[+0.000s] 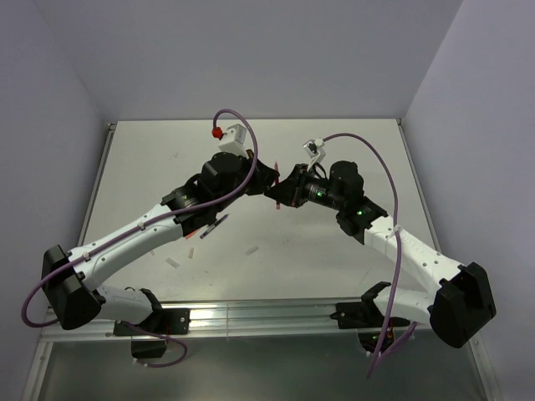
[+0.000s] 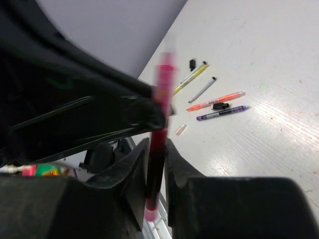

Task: Insert the pens into the pen caps
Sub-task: Pick up the pen from the center of the board.

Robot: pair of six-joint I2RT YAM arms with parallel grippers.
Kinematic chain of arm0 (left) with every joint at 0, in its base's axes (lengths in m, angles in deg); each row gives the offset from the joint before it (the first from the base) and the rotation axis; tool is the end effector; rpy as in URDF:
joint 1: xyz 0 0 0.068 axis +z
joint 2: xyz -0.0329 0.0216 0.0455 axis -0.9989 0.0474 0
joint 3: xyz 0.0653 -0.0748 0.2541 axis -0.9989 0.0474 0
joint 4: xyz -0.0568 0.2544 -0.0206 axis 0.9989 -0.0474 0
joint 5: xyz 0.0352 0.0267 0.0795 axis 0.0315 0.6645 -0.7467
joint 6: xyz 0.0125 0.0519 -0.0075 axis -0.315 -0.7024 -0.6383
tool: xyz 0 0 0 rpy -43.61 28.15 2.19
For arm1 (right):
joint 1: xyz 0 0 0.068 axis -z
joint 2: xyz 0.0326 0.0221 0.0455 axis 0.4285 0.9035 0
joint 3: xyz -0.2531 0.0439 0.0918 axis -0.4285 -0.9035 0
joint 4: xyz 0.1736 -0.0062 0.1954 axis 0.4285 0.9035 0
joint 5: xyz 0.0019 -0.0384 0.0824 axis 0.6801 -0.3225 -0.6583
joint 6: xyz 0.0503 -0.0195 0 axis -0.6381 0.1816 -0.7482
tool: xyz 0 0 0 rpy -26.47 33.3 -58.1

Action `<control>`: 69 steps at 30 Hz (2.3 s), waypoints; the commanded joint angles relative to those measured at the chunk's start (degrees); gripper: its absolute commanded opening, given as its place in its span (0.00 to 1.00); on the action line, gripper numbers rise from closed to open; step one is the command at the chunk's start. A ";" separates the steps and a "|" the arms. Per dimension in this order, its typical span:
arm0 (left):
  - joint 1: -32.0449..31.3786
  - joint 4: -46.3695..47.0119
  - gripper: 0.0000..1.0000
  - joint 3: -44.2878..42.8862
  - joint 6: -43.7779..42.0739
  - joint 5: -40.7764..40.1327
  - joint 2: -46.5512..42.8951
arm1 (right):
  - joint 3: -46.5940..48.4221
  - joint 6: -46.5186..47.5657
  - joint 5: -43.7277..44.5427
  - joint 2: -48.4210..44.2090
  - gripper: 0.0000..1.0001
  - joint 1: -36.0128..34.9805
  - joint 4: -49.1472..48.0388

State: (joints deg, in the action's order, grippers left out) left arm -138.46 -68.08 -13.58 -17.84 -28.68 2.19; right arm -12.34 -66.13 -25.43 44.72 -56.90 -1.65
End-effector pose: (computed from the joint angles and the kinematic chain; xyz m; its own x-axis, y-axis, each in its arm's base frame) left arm 0.2027 -0.2397 0.3715 -0.5802 -0.4448 -0.6823 0.2979 0.6638 -0.6860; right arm 0.2144 0.1536 0.3134 -0.6370 0.2385 -0.7330 -0.6291 0.3888 0.6732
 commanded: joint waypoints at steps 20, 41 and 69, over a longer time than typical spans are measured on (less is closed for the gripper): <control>-0.94 -2.32 0.55 3.31 -4.39 -2.34 -9.20 | 4.91 5.51 6.92 -6.01 0.00 2.61 9.95; -7.09 -16.75 0.52 19.84 -8.26 -2.42 -4.30 | 0.16 12.11 3.23 -13.22 0.00 11.57 19.19; -8.41 -16.14 0.48 14.39 -18.89 -5.95 13.20 | -2.30 12.46 2.08 -15.16 0.00 13.77 17.43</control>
State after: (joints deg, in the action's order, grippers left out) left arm -146.61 -86.37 3.16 -34.19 -34.60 15.06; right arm -14.05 -54.53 -22.91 30.71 -43.70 17.85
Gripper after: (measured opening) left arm 0.473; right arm 0.173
